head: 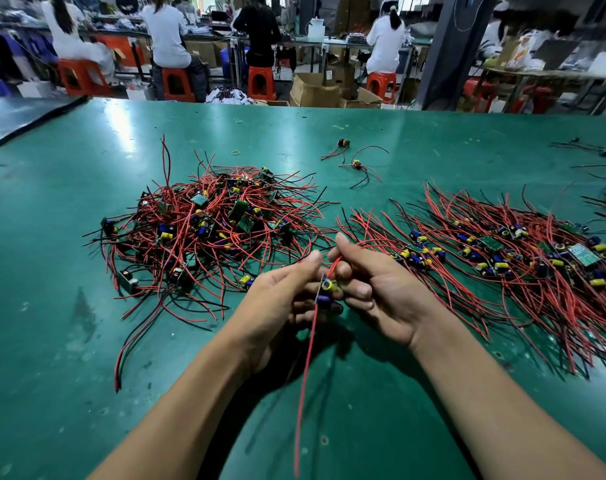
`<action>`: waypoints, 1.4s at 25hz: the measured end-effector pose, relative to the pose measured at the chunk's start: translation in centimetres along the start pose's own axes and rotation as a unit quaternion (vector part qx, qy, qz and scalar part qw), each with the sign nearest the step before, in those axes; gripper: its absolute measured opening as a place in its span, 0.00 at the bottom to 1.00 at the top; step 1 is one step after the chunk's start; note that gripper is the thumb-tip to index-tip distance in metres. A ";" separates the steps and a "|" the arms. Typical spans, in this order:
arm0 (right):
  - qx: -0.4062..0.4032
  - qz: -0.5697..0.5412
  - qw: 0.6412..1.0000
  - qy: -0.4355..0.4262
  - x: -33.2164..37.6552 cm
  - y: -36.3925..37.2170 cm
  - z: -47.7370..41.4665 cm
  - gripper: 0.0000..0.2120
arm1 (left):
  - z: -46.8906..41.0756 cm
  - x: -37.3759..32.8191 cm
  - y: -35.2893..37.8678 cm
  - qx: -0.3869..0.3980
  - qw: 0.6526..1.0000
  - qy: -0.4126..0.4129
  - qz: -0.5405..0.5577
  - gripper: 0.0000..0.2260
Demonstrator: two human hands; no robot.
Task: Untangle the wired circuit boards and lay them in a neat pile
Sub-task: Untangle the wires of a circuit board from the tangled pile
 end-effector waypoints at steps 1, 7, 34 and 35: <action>-0.009 0.033 0.999 -0.015 -0.1 -0.1 -0.1 0.11 | 0.1 0.0 0.1 0.007 1.000 0.005 -0.014 0.14; -0.066 0.120 0.988 -0.067 -0.1 -1.0 -0.3 0.13 | 0.3 0.4 0.0 0.003 0.999 0.001 -0.041 0.07; -0.113 0.063 0.990 -0.063 -0.8 -1.9 -0.9 0.11 | 0.3 0.4 0.5 0.030 0.985 0.030 -0.169 0.06; -0.105 0.028 0.993 -0.043 -0.9 -1.8 -1.0 0.12 | 0.4 0.4 0.6 0.037 0.986 0.029 -0.162 0.06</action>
Point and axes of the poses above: each hand's wrist, its own z-axis away from the middle knuckle, its own y-axis out of the palm, x = y × z, the point moved 6 cm from there along -z, towards the middle knuckle, and after that the axes turned 10 degrees about z, right-handed, at the moved point
